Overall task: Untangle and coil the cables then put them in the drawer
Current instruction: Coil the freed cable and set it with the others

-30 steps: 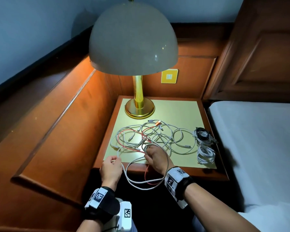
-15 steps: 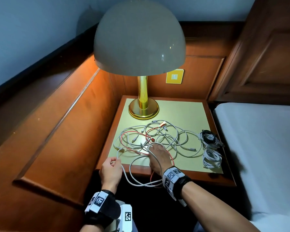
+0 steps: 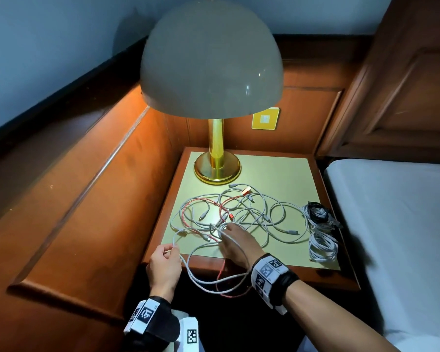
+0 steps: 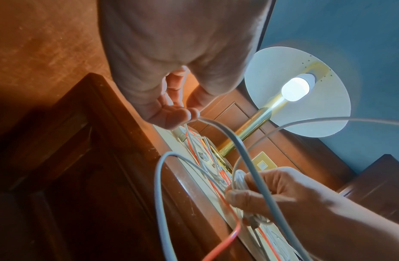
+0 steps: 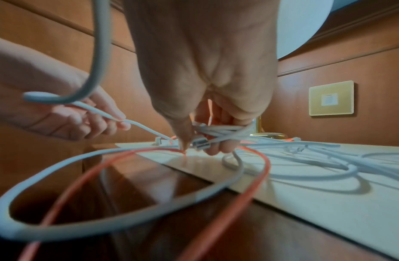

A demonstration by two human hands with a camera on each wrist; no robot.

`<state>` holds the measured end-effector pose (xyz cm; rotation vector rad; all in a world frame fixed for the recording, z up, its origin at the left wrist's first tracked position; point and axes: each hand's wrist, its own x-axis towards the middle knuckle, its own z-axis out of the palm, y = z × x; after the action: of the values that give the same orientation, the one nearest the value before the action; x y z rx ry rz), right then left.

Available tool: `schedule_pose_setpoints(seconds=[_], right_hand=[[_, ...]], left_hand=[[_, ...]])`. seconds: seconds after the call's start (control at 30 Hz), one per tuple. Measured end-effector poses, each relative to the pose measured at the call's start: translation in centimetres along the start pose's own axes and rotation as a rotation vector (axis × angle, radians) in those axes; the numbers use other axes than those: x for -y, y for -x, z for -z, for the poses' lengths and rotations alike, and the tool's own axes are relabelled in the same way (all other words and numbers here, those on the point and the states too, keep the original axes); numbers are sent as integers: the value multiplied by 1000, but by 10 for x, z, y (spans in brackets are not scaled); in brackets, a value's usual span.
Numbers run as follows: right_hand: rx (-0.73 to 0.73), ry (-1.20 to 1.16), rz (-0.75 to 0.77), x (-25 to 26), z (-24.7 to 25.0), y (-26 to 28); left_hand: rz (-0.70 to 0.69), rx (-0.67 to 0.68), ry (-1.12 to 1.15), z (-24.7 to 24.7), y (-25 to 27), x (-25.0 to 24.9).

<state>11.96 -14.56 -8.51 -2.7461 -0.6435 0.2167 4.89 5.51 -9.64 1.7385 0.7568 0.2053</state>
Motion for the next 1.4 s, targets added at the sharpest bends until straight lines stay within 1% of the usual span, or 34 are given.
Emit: schedule_pose_setpoints(seconds=[0.1,0.23,0.47,0.53,0.67,0.7,0.8,0.83,0.93,1.03,1.17,1.4], right_hand=[[19,41,-6,-2,-4,-2],[41,128,-20,0,0,-4],[-115,59,-120,-5,12,-2],[-192,0,-168,-13,18,-4],[-289,-74,-290,-26,27,-12],[-305,-106,-308,-29,28,-15],[-264,-177,-328,-36,24,-22],[-272,-221,-330,-37,23,-23],[-376,-347,-303,-37,32,-20],[-449,-420,-248,-35,44,-13],[-461,-415,-194,-35,47,7],[-408,-364,-210,-36,48,57]], left_hand=[[3,14,13,-1,0,5],[2,0,37,1,2,6],[10,5,96,15,1,9],[0,3,117,19,4,6],[1,23,190,25,10,-3],[3,30,196,26,11,-4],[16,41,207,26,13,-3],[18,47,205,25,14,-2],[8,65,211,25,18,-2],[-11,88,196,25,22,0],[-37,115,184,23,32,2],[-98,140,169,25,50,-6]])
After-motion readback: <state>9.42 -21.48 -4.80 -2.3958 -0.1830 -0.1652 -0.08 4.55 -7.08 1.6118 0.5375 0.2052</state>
